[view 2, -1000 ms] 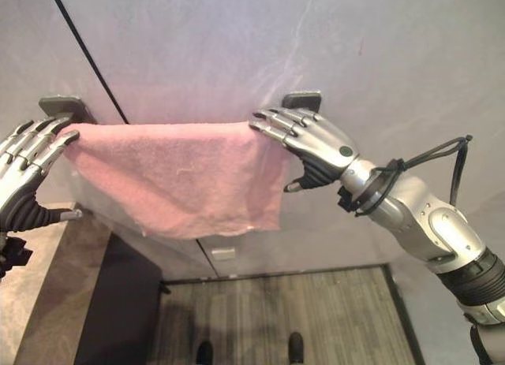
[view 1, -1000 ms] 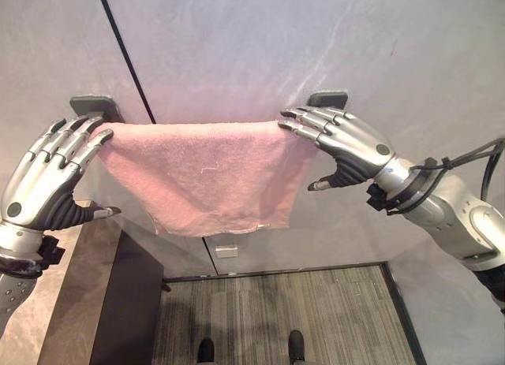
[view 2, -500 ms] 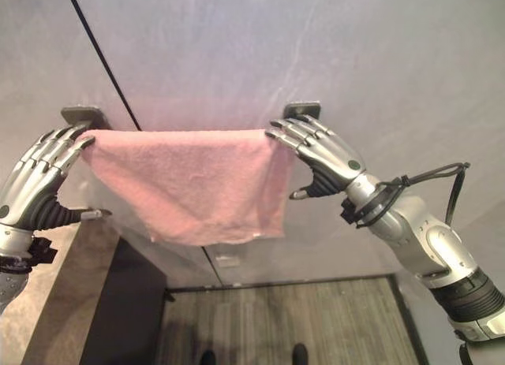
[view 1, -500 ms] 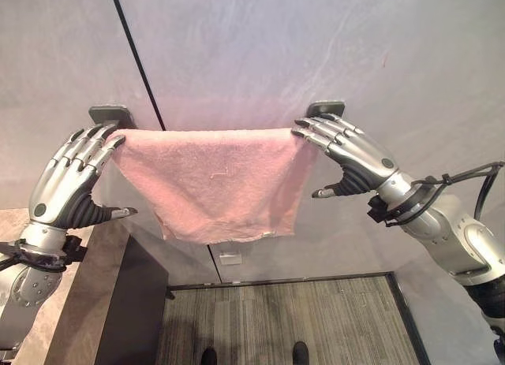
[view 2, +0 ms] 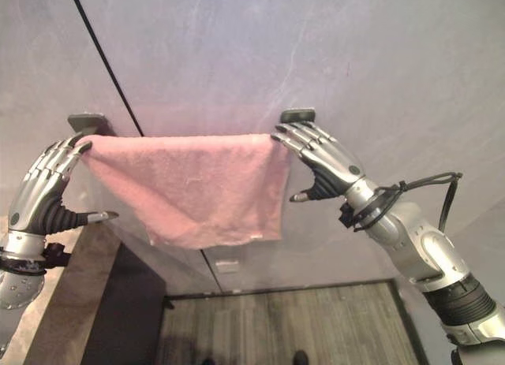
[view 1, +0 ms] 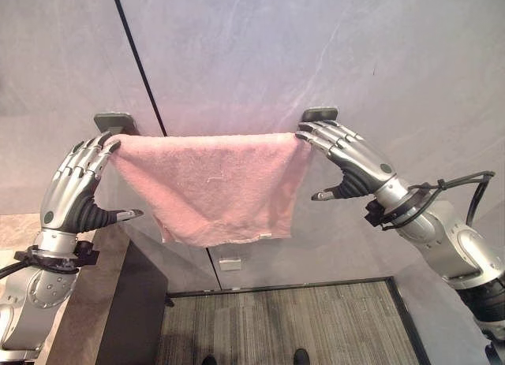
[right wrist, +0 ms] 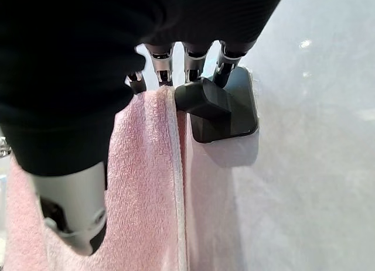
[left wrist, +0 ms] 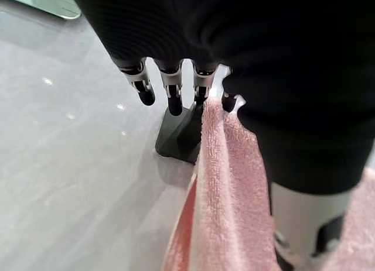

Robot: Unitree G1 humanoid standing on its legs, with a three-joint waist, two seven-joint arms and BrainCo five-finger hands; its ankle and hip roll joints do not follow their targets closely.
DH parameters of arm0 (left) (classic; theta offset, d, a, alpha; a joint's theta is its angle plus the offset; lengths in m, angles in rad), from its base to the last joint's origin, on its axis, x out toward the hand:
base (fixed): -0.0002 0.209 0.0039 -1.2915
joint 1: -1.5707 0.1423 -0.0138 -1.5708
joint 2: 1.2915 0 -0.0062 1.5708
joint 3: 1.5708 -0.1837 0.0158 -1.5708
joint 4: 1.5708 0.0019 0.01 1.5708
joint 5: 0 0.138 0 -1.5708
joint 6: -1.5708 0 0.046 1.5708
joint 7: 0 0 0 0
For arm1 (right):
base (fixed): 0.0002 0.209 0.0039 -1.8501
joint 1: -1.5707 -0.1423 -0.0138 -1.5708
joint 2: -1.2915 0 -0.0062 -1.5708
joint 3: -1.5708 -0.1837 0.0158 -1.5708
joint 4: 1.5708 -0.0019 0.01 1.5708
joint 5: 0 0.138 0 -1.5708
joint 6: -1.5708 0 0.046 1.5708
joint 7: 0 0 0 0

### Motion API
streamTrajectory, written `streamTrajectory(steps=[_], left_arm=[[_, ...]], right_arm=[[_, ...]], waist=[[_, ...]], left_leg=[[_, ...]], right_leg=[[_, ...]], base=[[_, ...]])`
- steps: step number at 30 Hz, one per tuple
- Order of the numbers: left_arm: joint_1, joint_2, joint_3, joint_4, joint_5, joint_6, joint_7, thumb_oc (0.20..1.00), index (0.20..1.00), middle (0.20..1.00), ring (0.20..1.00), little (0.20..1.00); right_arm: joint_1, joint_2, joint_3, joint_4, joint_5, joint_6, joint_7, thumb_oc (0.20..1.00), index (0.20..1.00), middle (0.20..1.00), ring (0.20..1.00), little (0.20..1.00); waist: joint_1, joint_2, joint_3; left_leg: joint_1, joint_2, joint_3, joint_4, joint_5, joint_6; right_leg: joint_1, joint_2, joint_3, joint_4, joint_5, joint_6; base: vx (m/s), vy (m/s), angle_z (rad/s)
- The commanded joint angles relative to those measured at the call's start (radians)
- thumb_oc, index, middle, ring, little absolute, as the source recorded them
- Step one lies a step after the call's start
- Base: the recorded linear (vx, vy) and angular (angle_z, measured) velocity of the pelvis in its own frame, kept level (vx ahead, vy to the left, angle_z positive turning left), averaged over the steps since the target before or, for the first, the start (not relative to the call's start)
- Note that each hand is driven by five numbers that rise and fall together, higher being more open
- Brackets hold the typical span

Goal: Put brush and paste in cup on sink, flatten towel.

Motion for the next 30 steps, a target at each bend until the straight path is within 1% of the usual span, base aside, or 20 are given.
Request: streamTrajectory(steps=[1,2,3,6,10,13,16,17,18,21,22,26,28,29,30], left_arm=[[0.05,-0.008,-0.015,0.132,-0.093,0.062,0.004,1.0,1.0,1.0,1.0,1.0],[0.049,-0.007,-0.017,0.133,-0.095,0.061,0.005,1.0,1.0,1.0,1.0,1.0],[0.04,-0.028,-0.017,0.132,-0.118,0.055,0.01,1.0,1.0,1.0,1.0,1.0],[0.015,-0.074,-0.016,0.128,-0.187,0.045,0.041,1.0,1.0,1.0,1.0,1.0],[-0.006,-0.107,-0.015,0.117,-0.244,0.041,0.058,1.0,1.0,1.0,1.0,1.0],[-0.022,-0.151,-0.008,0.101,-0.315,0.027,0.069,1.0,1.0,1.0,1.0,1.0],[-0.045,-0.206,-0.02,0.073,-0.421,0.002,0.053,1.0,1.0,1.0,1.0,1.0],[-0.055,-0.242,-0.028,0.052,-0.493,-0.016,0.032,1.0,1.0,1.0,1.0,1.0],[-0.063,-0.262,-0.035,0.042,-0.534,-0.027,0.023,1.0,1.0,1.0,1.0,1.0],[-0.072,-0.281,-0.044,0.022,-0.58,-0.04,0.008,1.0,1.0,1.0,1.0,1.0],[-0.084,-0.307,-0.057,-0.006,-0.634,-0.057,0.0,1.0,1.0,1.0,1.0,1.0],[-0.089,-0.321,-0.06,-0.045,-0.664,-0.073,0.002,1.0,1.0,1.0,1.0,1.0],[-0.078,-0.34,-0.06,-0.047,-0.691,-0.076,0.0,1.0,1.0,1.0,1.0,1.0],[-0.076,-0.339,-0.061,-0.047,-0.692,-0.076,-0.001,1.0,1.0,1.0,1.0,1.0],[-0.049,-0.347,-0.06,-0.028,-0.697,-0.07,-0.007,1.0,1.0,1.0,1.0,1.0]], right_arm=[[0.073,0.076,-0.061,0.071,0.087,0.047,-0.056,1.0,1.0,1.0,1.0,1.0],[0.073,0.075,-0.062,0.072,0.087,0.045,-0.059,1.0,1.0,1.0,1.0,1.0],[0.083,0.106,-0.076,0.069,0.124,0.04,-0.073,1.0,1.0,1.0,1.0,1.0],[0.091,0.169,-0.087,0.073,0.164,0.028,-0.117,1.0,1.0,1.0,1.0,1.0],[0.097,0.187,-0.108,0.055,0.16,0.027,-0.134,1.0,1.0,1.0,1.0,1.0],[0.114,0.203,-0.128,0.04,0.167,0.023,-0.145,1.0,1.0,1.0,1.0,1.0],[0.134,0.232,-0.142,0.037,0.19,0.022,-0.155,1.0,1.0,1.0,1.0,1.0],[0.148,0.252,-0.151,0.031,0.206,0.018,-0.161,1.0,1.0,1.0,1.0,1.0],[0.16,0.27,-0.16,0.029,0.221,0.009,-0.175,1.0,1.0,1.0,1.0,1.0],[0.173,0.288,-0.172,0.019,0.241,0.001,-0.18,1.0,1.0,1.0,1.0,1.0],[0.188,0.316,-0.176,0.016,0.269,-0.012,-0.193,1.0,1.0,1.0,1.0,1.0],[0.223,0.344,-0.197,-0.001,0.296,-0.031,-0.209,1.0,1.0,1.0,1.0,1.0],[0.278,0.374,-0.223,-0.003,0.343,-0.047,-0.217,1.0,1.0,1.0,1.0,1.0],[0.282,0.374,-0.225,-0.005,0.345,-0.047,-0.216,1.0,1.0,1.0,1.0,1.0],[0.331,0.39,-0.243,0.004,0.385,-0.056,-0.204,1.0,1.0,1.0,1.0,1.0]], waist=[[0.005,-0.042,0.029],[0.005,-0.042,0.03],[0.004,-0.041,0.029],[0.003,-0.04,0.027],[0.0,-0.038,0.023],[-0.005,-0.037,0.019],[-0.01,-0.035,0.019],[-0.012,-0.034,0.017],[-0.015,-0.033,0.018],[-0.019,-0.033,0.017],[-0.022,-0.032,0.018],[-0.028,-0.03,0.02],[-0.035,-0.028,0.023],[-0.034,-0.028,0.022],[-0.039,-0.025,0.025]], left_leg=[[0.027,-0.028,0.003,0.005,-0.046,0.048],[0.028,-0.028,0.003,0.005,-0.046,0.048],[0.03,-0.027,0.003,0.005,-0.046,0.048],[0.036,-0.028,0.001,0.005,-0.047,0.049],[0.043,-0.027,0.005,0.005,-0.047,0.049],[0.048,-0.029,0.006,0.005,-0.048,0.049],[0.05,-0.031,0.007,0.005,-0.048,0.05],[0.051,-0.032,0.008,0.005,-0.048,0.05],[0.051,-0.032,0.008,0.005,-0.047,0.05],[0.051,-0.032,0.009,0.005,-0.047,0.05],[0.052,-0.033,0.009,0.005,-0.047,0.05],[0.052,-0.033,0.009,0.005,-0.046,0.051],[0.052,-0.034,0.012,0.005,-0.045,0.051],[0.052,-0.034,0.012,0.005,-0.045,0.051],[0.053,-0.033,0.014,0.005,-0.044,0.051]], right_leg=[[0.033,-0.061,-0.017,0.007,-0.051,0.028],[0.035,-0.061,-0.018,0.007,-0.052,0.028],[0.038,-0.061,-0.018,0.007,-0.053,0.027],[0.044,-0.06,-0.017,0.007,-0.055,0.025],[0.05,-0.06,-0.018,0.007,-0.056,0.024],[0.054,-0.062,-0.015,0.007,-0.057,0.024],[0.057,-0.063,-0.015,0.007,-0.056,0.023],[0.056,-0.064,-0.013,0.007,-0.056,0.023],[0.056,-0.065,-0.013,0.007,-0.055,0.023],[0.057,-0.065,-0.013,0.007,-0.055,0.023],[0.057,-0.066,-0.013,0.007,-0.055,0.022],[0.058,-0.066,-0.011,0.007,-0.054,0.022],[0.057,-0.066,-0.01,0.007,-0.051,0.022],[0.057,-0.066,-0.01,0.007,-0.051,0.022],[0.056,-0.067,-0.011,0.007,-0.05,0.022]], base=[[0.0,0.0,0.0],[0.0,0.0,0.0],[0.0,0.0,0.0],[0.0,0.0,0.0],[0.0,0.0,0.0],[0.0,0.0,0.0],[0.0,0.0,0.0],[0.0,0.0,0.0],[0.0,0.0,0.0],[0.0,0.0,0.0],[0.0,0.0,0.0],[0.0,0.0,0.0],[0.0,0.0,0.0],[0.0,0.0,0.0],[0.0,0.0,0.0]])
